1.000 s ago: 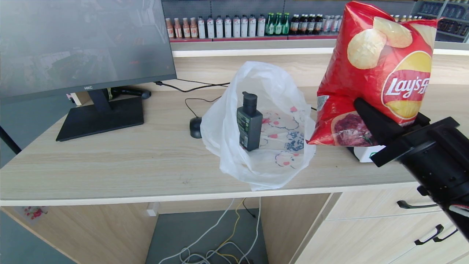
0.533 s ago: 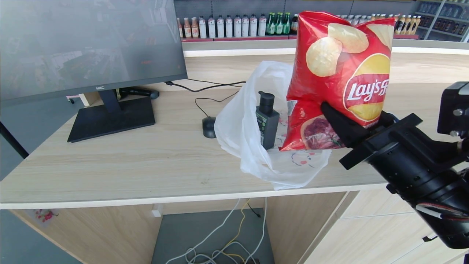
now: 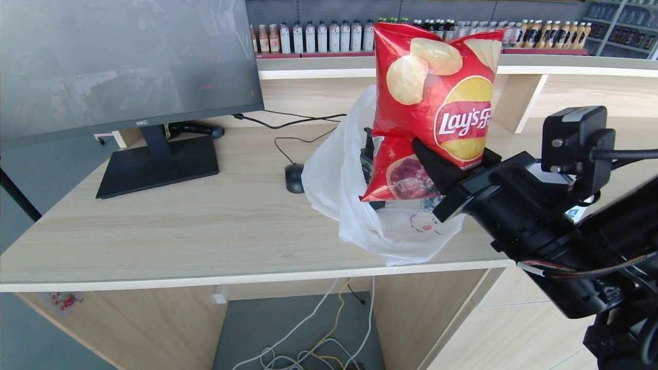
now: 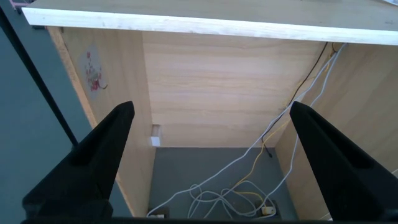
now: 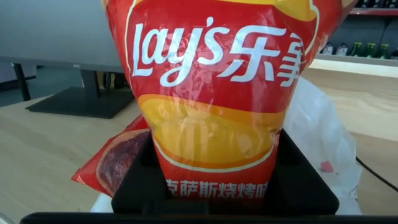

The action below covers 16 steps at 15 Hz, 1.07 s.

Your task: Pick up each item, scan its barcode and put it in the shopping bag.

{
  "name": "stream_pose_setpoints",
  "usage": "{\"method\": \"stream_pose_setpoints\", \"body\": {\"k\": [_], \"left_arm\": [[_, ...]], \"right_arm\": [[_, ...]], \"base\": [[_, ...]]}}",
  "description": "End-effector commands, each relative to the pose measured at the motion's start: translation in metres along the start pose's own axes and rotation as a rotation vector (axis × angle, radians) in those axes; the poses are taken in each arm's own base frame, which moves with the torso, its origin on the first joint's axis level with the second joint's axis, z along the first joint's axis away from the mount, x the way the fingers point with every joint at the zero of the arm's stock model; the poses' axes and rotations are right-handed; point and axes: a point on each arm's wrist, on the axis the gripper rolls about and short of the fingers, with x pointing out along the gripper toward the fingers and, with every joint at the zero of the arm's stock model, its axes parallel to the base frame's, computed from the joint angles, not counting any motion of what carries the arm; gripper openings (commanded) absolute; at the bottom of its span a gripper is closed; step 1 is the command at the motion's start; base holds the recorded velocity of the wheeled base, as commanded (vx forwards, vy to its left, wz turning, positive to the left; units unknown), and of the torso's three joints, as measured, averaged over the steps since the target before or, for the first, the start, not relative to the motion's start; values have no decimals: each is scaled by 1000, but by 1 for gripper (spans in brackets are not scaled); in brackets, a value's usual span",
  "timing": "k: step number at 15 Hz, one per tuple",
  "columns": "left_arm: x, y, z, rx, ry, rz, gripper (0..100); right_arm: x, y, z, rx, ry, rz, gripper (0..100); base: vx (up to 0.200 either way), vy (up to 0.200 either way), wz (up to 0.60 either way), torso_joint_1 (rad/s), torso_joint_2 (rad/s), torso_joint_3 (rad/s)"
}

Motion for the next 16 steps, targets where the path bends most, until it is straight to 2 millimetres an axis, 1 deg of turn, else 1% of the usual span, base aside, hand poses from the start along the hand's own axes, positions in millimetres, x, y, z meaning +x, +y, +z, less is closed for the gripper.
{"method": "stream_pose_setpoints", "body": {"k": [1,5,7,9,11,12,14,16], "left_arm": [[0,0,0,0,0,0,100],[0,0,0,0,0,0,100],[0,0,0,0,0,0,100],[0,0,0,0,0,0,100],[0,0,0,0,0,0,100],[0,0,0,0,0,0,100],[0,0,0,0,0,0,100],[0,0,0,0,0,2,100]], "right_arm": [[8,5,-17,-5,39,9,0],[10,6,-29,-7,72,7,0],[12,6,-40,-11,102,-1,0],[15,-2,-45,-23,113,-25,0],[18,-12,-46,-32,110,-56,0],[20,-20,-50,-35,114,-81,0],[21,-25,-52,-36,117,-97,0],[23,-26,-56,-38,123,-102,0]], "base": [[0,0,0,0,0,0],[0,0,0,0,0,0],[0,0,0,0,0,0],[0,0,0,0,0,0],[0,0,0,0,0,0],[0,0,0,0,0,0],[0,0,0,0,0,0],[0,0,0,0,0,0]]}}
